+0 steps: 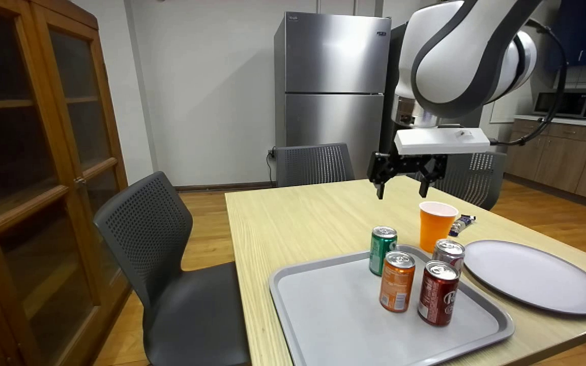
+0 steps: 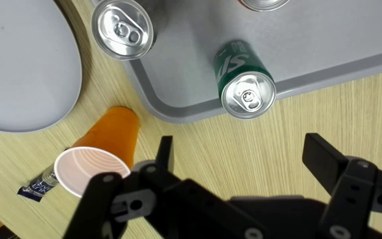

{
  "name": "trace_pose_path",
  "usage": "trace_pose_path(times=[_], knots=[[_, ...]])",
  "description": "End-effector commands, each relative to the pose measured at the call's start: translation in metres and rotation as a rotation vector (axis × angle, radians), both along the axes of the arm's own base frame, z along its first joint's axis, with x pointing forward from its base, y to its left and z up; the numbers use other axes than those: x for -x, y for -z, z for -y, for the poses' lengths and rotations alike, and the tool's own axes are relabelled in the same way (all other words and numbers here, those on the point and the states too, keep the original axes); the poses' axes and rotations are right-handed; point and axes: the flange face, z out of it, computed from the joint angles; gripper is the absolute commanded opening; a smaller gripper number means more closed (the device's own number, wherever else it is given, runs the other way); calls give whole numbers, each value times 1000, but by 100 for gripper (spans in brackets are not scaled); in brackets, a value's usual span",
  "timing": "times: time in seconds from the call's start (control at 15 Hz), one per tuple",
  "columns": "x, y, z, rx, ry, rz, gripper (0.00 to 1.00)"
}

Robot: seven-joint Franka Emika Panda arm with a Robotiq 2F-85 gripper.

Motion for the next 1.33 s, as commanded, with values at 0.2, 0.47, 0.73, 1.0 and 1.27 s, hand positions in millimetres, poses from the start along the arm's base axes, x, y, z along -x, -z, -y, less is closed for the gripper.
trace_pose_path(times=[0.2, 0.47, 0.73, 1.0, 1.27], knots=[[8, 9, -24, 19, 10, -5, 100], [11, 24, -28, 37, 15, -27, 100], [13, 41, -30, 40, 28, -57, 100], [11, 54, -31, 38, 37, -85, 100], [5, 65, -30, 33, 38, -101, 100]])
